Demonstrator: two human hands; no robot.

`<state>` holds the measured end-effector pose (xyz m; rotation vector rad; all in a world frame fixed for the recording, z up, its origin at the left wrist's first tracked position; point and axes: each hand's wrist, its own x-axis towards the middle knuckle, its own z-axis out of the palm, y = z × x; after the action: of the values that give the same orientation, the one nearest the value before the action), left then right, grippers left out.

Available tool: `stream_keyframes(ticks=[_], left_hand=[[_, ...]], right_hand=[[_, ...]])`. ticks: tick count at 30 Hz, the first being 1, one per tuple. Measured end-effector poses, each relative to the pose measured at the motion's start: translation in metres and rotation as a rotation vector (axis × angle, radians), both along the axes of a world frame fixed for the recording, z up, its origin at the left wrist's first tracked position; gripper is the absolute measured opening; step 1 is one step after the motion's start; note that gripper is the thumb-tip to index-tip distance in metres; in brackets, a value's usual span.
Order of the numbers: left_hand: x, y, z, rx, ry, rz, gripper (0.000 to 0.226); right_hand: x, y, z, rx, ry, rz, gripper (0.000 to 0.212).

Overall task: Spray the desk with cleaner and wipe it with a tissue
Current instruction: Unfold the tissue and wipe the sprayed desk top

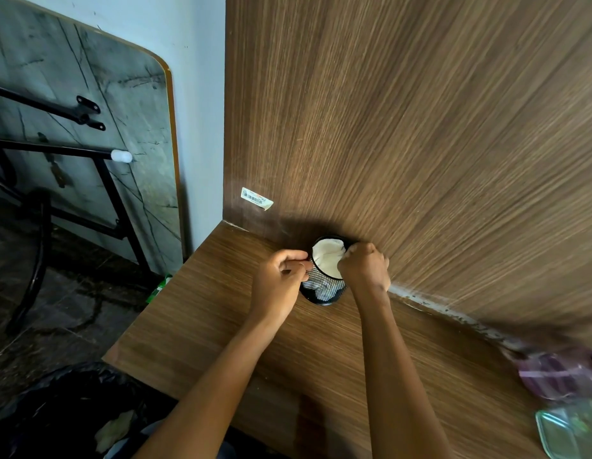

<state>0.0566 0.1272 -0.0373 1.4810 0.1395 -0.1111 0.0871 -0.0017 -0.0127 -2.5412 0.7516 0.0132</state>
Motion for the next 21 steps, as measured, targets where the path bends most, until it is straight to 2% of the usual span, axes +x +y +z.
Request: stream_keyframes(ticks=[6,10,13,21], left_hand=[[0.0,-0.003,0.006,-0.06,-0.029,0.003,0.02],[0.0,-0.009,0.008,-0.084,-0.052,0.02,0.016],[0.0,-0.012,0.008,-0.081,-0.082,0.035,0.017],[-0.004,-0.031,0.013,-0.16,-0.06,-0.059,0.013]], right_hand=[[-0.002,-0.017,0.026,0.12,-0.195,0.074,0.012],[-0.014,-0.023,0.04,0.197,-0.365,0.114,0.012],[-0.02,-0.023,0.036,0.292,-0.448,0.146,0.024],[-0.028,-0.019,0.039,0.561,-0.468,0.252,0.022]])
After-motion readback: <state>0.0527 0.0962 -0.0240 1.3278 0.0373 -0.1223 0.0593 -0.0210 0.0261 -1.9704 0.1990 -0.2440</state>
